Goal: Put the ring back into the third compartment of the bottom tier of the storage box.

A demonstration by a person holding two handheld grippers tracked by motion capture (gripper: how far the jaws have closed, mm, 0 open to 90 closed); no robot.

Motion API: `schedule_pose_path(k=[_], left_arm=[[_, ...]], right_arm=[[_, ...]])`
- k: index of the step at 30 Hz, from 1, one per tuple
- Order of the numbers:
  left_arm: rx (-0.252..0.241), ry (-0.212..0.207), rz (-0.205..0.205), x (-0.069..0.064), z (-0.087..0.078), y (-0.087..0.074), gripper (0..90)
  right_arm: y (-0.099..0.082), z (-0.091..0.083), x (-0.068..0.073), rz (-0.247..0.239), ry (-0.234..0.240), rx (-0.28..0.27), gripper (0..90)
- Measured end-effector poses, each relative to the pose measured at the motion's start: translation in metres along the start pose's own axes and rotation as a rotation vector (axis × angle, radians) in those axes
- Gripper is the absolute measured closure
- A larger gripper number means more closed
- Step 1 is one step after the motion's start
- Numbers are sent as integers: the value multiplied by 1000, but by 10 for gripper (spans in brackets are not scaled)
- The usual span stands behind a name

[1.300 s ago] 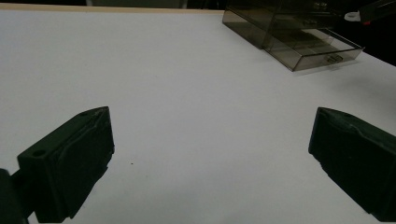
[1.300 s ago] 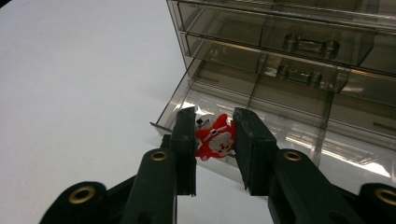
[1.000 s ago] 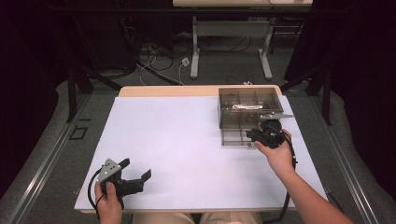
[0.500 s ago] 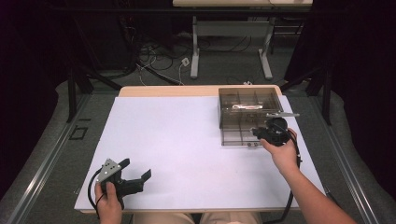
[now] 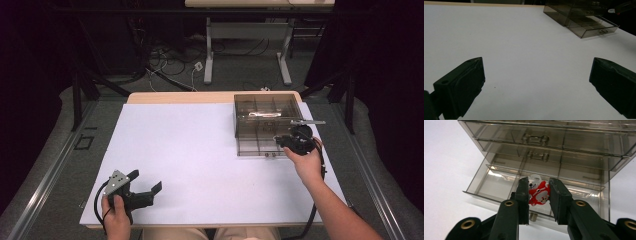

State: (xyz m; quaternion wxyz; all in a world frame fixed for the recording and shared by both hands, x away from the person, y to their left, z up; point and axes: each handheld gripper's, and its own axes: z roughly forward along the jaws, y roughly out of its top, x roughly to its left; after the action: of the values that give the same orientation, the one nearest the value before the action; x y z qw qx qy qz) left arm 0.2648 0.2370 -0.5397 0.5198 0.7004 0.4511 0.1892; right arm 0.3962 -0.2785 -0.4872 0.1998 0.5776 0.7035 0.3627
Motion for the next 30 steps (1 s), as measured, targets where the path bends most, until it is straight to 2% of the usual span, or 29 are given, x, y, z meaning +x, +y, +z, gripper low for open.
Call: schedule_pose_path(k=[15,30], left_arm=[[1,1,0,0,0,0,3],[1,1,-2,0,0,0,3]], right_arm=[[-1,7,-16,38,-52,15,705],[-2,18,-20,55,-85,37,704]])
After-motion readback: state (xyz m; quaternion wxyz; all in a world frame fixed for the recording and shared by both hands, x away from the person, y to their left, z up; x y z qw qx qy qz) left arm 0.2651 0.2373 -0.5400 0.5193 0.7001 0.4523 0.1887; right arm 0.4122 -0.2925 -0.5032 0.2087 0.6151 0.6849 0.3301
